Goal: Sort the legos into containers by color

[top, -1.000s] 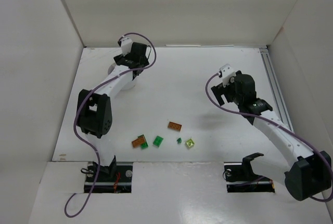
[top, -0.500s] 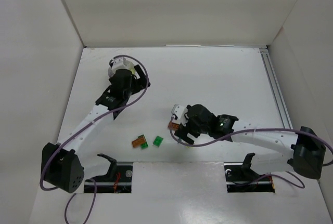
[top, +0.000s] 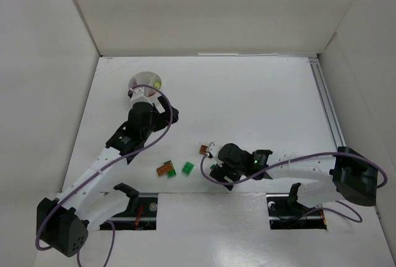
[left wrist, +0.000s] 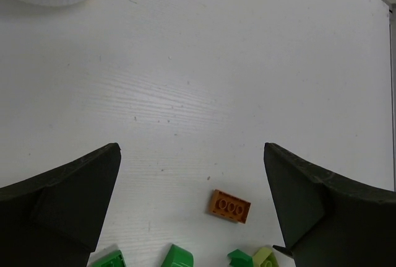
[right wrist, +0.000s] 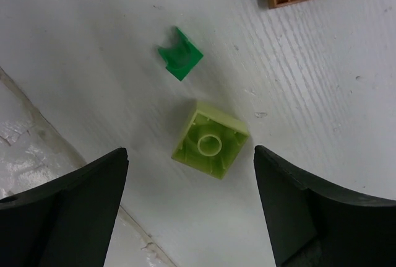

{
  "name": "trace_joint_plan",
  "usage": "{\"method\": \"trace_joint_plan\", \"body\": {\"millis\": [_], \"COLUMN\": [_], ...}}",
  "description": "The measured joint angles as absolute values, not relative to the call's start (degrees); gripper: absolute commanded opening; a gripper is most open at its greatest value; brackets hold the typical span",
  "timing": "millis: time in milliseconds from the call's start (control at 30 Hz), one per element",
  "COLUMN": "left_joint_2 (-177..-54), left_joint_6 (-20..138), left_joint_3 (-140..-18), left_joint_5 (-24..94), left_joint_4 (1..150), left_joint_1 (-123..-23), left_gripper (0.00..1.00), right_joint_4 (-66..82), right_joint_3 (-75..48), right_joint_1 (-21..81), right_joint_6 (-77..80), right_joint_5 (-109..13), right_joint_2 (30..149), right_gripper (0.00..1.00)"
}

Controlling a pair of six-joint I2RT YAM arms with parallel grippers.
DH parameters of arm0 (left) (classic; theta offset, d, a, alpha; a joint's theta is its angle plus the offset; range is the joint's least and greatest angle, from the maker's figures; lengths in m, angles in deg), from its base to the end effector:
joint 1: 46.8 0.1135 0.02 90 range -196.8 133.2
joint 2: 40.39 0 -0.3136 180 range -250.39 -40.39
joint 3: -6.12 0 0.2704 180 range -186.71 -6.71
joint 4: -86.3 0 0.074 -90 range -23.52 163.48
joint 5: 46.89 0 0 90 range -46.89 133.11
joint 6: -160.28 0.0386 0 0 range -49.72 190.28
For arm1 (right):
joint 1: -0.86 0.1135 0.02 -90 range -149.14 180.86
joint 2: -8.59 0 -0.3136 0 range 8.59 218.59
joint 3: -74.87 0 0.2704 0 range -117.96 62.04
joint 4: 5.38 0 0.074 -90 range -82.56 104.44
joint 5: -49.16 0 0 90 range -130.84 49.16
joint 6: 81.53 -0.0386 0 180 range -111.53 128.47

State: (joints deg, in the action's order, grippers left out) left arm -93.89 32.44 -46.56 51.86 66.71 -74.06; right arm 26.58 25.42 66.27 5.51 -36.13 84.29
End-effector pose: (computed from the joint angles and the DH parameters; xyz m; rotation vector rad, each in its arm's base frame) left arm 0.1884 -0.0905 0.3226 -0.2857 1.9508 -0.6091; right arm 0.1045 0.2208 0.2022 -1.3311 2.2549 0.3299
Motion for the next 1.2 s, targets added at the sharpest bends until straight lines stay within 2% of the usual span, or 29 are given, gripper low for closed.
{"method": "trace_joint_plan", "body": {"millis": [33,133,167,267,467,700,933,1200], "left_joint_2": [-93.78,-93.8,-93.8,-93.78,-92.57,-88.79,-80.71,-76.22], "left_joint_6": [32.44,32.42,32.39,32.35,31.93,27.1,21.33,17.09], "left_joint_3": [-46.56,-46.54,-46.54,-46.48,-45.54,-45.14,-45.21,-45.86], "left_joint_5": [51.82,51.45,51.34,51.1,51.1,54.2,58.44,63.73], "left_joint_4": [66.67,66.04,65.88,65.86,64.53,58.87,51.66,44.99], "left_joint_1": [-74.06,-74.06,-74.06,-74.06,-74.06,-74.06,-74.06,-74.06], "left_gripper": [1.0,1.0,1.0,1.0,1.0,1.0,1.0,1.0], "right_joint_4": [26.27,25.35,25.18,24.81,26.75,24.81,19.14,17.55], "right_joint_3": [25.75,26.67,26.71,26.71,24.85,9.66,-15.45,-44.04], "right_joint_1": [66.27,66.25,66.27,66.27,66.27,64.43,57.35,50.53], "right_joint_6": [4.85,3.35,3.06,2.54,4.74,16.79,30.82,37.73], "right_joint_5": [-35.96,-35.26,-35.02,-34.25,-30.45,-28.04,-33.27,-45.88], "right_joint_2": [84.45,84.56,84.6,84.67,82.74,84.18,102.06,127.26], "right_gripper": [0.69,0.56,0.45,0.34,0.29,0.28,0.26,0.26]}}
